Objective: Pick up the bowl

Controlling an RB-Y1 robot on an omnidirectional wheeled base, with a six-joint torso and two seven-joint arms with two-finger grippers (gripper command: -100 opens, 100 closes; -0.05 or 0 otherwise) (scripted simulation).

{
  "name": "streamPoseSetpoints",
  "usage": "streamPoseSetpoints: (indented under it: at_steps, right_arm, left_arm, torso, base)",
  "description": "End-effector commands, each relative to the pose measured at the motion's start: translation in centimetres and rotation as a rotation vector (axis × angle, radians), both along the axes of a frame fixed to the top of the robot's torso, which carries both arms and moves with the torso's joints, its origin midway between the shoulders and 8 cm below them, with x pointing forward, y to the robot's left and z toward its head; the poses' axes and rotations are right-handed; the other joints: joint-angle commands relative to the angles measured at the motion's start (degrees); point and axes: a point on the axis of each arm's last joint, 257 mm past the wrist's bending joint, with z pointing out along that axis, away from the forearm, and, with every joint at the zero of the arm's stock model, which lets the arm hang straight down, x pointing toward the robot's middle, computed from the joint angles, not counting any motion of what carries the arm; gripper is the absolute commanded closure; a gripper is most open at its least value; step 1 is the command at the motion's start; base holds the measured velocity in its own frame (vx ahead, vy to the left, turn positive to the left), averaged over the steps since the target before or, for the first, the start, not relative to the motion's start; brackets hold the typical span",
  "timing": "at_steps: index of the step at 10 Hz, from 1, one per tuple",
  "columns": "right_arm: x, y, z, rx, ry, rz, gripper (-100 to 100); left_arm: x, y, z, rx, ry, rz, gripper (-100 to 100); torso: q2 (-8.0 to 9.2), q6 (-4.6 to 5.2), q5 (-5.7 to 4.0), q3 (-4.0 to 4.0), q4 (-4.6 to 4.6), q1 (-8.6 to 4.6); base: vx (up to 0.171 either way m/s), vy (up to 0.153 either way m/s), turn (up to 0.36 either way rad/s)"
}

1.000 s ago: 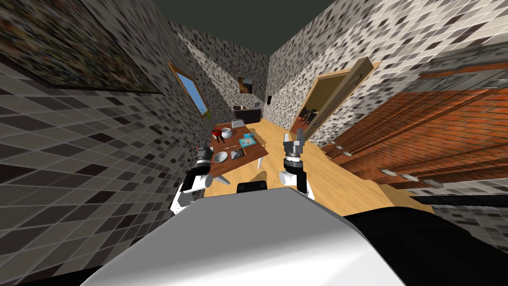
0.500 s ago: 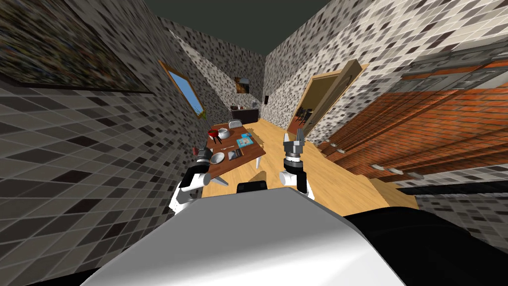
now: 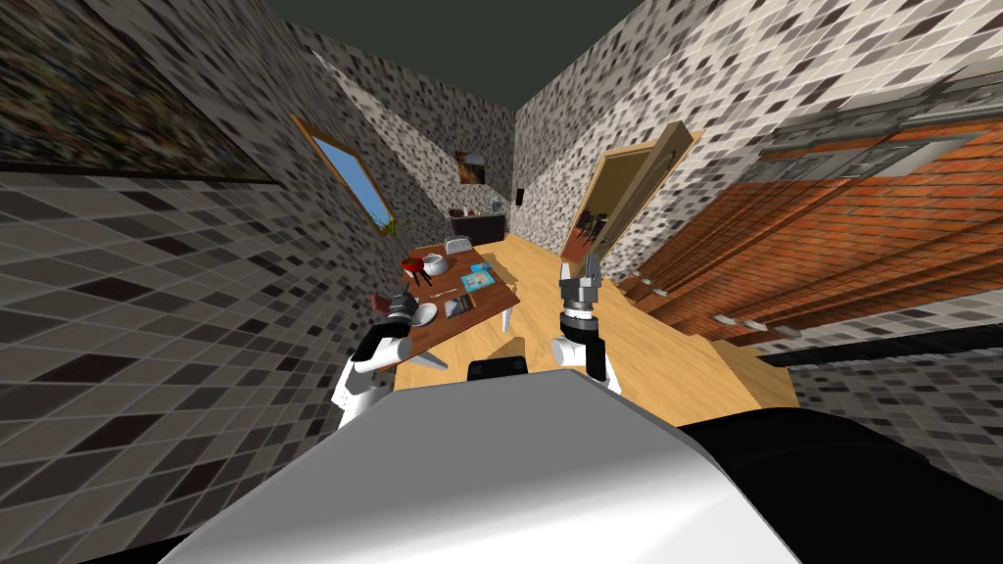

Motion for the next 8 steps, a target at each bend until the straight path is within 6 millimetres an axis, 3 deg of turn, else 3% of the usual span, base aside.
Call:
streamPoseSetpoints:
  at_steps: [1, 2, 4, 8]
  right_arm:
    - [0.0, 0.0, 0.0, 0.0, 0.0, 0.0, 0]
    - [0.0, 0.0, 0.0, 0.0, 0.0, 0.0, 0]
    - [0.0, 0.0, 0.0, 0.0, 0.0, 0.0, 0]
    - [0.0, 0.0, 0.0, 0.0, 0.0, 0.0, 0]
  left_arm:
    - [0.0, 0.3, -1.1, -0.011, 0.042, 0.008, -100]
    - [0.3, 1.4, -2.0, -0.021, 0.075, 0.024, -100]
    - [0.2, 1.4, -2.6, -0.026, 0.097, 0.024, -100]
    - [0.4, 3.6, -5.6, -0.056, 0.208, 0.058, -100]
  torso:
    - [0.0, 0.0, 0.0, 0.0, 0.0, 0.0]
    - [0.0, -0.02, 0.0, 0.0, 0.0, 0.02]
    - [-0.01, -0.02, 0.0, 0.0, 0.0, 0.02]
    - [-0.01, -0.01, 0.01, -0.01, 0.0, 0.06]
  base:
    - [-0.003, -0.023, -0.045]
    - [0.001, -0.029, -0.097]
    - [0.0, -0.015, -0.019]
    - [0.001, -0.015, -0.076]
